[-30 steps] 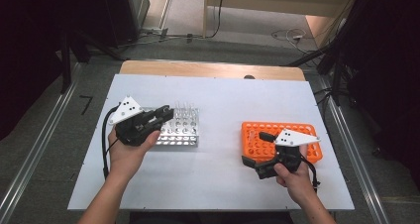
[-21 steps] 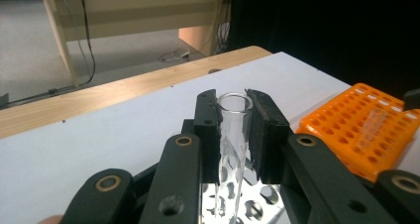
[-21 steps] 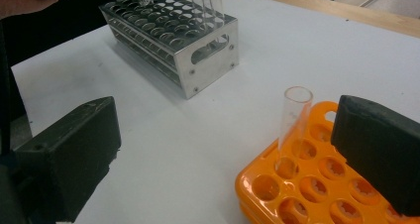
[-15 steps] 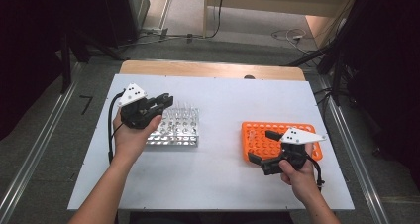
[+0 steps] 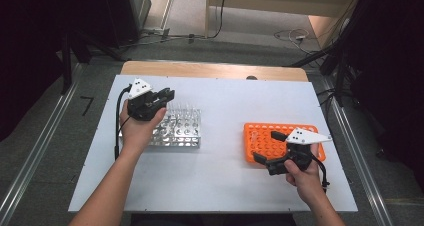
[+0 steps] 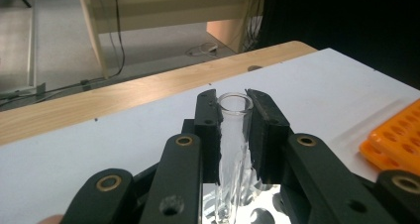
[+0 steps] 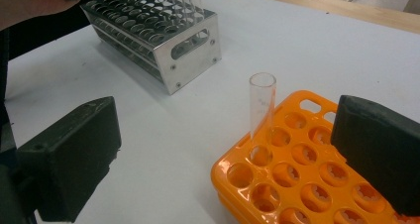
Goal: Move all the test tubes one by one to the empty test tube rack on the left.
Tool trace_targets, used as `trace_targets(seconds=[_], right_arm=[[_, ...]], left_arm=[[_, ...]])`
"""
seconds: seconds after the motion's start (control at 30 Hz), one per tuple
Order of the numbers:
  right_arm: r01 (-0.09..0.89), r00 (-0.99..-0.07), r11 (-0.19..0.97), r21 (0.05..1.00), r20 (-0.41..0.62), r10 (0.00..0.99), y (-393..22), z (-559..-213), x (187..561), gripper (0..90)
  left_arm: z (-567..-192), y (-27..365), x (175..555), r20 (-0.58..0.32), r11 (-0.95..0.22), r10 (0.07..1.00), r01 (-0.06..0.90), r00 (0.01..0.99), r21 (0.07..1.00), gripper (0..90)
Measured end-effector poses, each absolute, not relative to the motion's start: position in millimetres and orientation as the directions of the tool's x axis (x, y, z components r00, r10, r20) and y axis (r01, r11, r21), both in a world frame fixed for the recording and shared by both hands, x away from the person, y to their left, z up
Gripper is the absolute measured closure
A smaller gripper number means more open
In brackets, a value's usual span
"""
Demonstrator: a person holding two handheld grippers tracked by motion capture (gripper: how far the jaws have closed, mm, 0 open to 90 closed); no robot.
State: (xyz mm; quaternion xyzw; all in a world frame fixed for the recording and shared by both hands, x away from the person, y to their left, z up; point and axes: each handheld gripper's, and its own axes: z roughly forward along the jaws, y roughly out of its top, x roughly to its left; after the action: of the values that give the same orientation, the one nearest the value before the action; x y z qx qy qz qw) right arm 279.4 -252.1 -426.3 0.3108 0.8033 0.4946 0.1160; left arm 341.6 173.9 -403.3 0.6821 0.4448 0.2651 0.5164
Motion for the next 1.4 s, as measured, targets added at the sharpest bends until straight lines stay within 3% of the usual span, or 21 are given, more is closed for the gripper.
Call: trace_targets(seconds=[0.47,1.2,1.4], right_arm=[[0.386,-0.777,0.315,0.867,0.121,0.618,-254.0,-426.6,280.1,0.0],[0.397,-0.766,0.305,0.866,0.129,0.630,-261.2,-428.5,284.2,0.0],[0.400,-0.767,0.310,0.862,0.130,0.629,-260.5,-429.6,285.0,0.0]], left_arm=[[-415.4,167.7,349.9,-0.072,-0.117,0.891,0.380,0.449,0.918,76.5],[-431.1,168.1,349.8,-0.101,-0.142,0.893,0.486,0.439,0.862,75.4],[-430.4,170.0,346.8,-0.128,-0.124,0.883,0.489,0.451,0.864,70.1]])
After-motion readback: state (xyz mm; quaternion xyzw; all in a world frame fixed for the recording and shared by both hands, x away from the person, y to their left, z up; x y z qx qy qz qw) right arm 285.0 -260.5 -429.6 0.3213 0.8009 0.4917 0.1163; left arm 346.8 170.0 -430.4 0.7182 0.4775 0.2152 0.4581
